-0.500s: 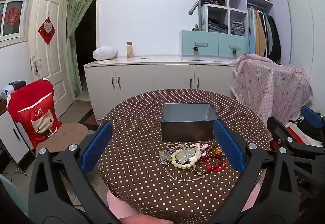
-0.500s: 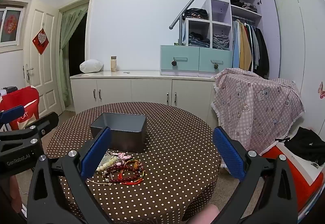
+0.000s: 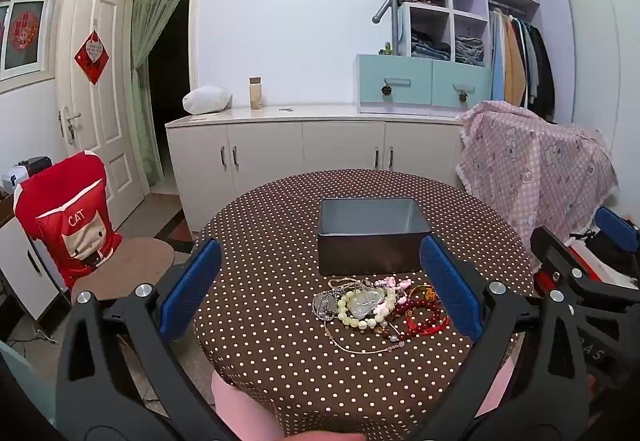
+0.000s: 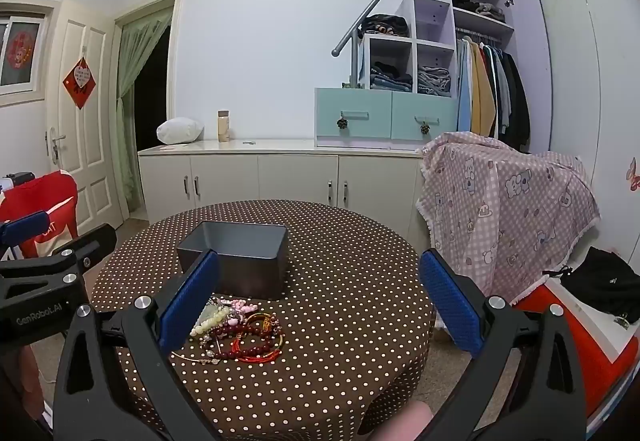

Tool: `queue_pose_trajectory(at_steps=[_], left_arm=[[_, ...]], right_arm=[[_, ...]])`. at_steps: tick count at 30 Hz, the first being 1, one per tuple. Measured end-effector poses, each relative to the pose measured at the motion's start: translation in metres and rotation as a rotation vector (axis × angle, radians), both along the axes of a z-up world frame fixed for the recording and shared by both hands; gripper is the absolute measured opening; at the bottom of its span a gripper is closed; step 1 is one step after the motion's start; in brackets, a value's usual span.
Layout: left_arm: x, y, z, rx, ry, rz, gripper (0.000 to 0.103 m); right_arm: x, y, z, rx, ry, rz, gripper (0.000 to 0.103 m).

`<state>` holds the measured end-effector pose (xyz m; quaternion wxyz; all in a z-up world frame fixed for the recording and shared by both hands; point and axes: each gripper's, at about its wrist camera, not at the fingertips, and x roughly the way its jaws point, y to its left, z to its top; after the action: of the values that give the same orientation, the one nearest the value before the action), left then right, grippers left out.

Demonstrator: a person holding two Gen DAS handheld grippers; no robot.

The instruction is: Organize jewelry

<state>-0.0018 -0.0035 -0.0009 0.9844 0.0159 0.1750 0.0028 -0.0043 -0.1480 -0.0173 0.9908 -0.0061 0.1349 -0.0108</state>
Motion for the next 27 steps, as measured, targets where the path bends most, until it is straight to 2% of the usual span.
queue_pose_trajectory(at_steps=[27], left_arm=[[0.0051, -0.0007, -0.0041, 0.012, 0.006, -0.006, 0.097]], right_arm=[[0.0006, -0.0029, -0.007, 0.009, 0.004, -0.003, 0.096]])
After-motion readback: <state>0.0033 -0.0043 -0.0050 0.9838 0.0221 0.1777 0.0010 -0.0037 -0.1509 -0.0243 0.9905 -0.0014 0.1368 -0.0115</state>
